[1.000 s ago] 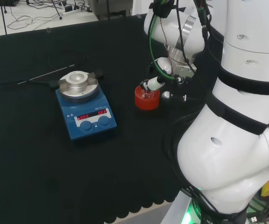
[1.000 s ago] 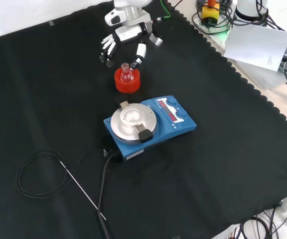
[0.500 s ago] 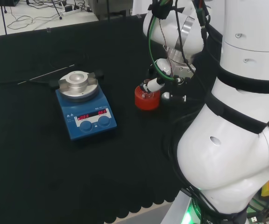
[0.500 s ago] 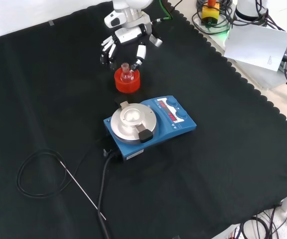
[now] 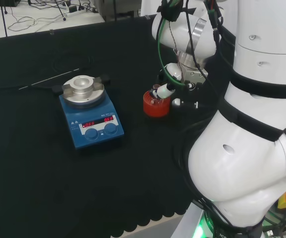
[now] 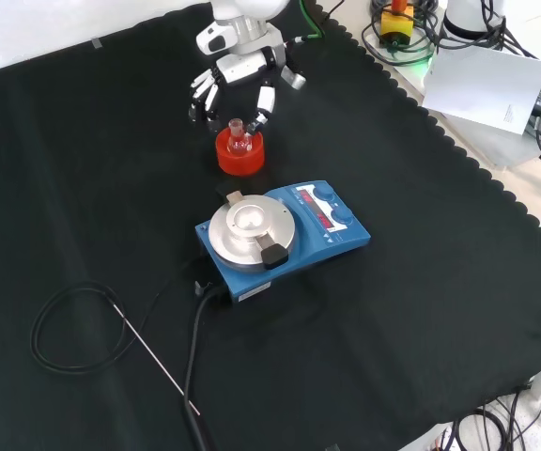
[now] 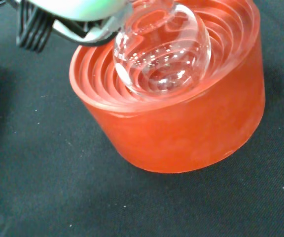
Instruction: Pick up the round-bottom flask.
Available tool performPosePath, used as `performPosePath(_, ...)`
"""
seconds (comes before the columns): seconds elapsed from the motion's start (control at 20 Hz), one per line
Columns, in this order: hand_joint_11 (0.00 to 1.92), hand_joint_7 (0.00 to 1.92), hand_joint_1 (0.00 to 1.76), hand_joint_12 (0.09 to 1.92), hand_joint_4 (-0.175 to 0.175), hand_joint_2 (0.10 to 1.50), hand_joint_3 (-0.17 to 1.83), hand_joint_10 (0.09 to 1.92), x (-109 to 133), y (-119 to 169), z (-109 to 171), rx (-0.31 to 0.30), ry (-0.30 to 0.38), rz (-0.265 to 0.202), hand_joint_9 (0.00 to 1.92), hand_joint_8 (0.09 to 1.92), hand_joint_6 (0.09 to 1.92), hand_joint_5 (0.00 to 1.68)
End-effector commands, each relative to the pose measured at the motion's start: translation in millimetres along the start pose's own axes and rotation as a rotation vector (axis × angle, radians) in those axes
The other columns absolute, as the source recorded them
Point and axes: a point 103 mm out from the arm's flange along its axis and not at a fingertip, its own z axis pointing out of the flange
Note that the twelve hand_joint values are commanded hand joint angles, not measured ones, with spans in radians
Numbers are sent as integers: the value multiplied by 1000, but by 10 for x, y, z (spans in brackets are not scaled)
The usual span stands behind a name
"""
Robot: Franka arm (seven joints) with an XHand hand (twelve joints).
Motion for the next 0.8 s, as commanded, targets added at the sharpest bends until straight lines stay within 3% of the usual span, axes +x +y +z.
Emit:
performPosePath(0.05, 215, 344, 925, 1382, -50, 579, 606, 662, -27, 14, 5, 4, 0, 3, 548, 701, 686, 843)
performPosePath(0.8, 220, 371, 931, 1383, -59, 586, 616, 663, -12, 35, 29, 16, -1, -3, 565, 707, 710, 906)
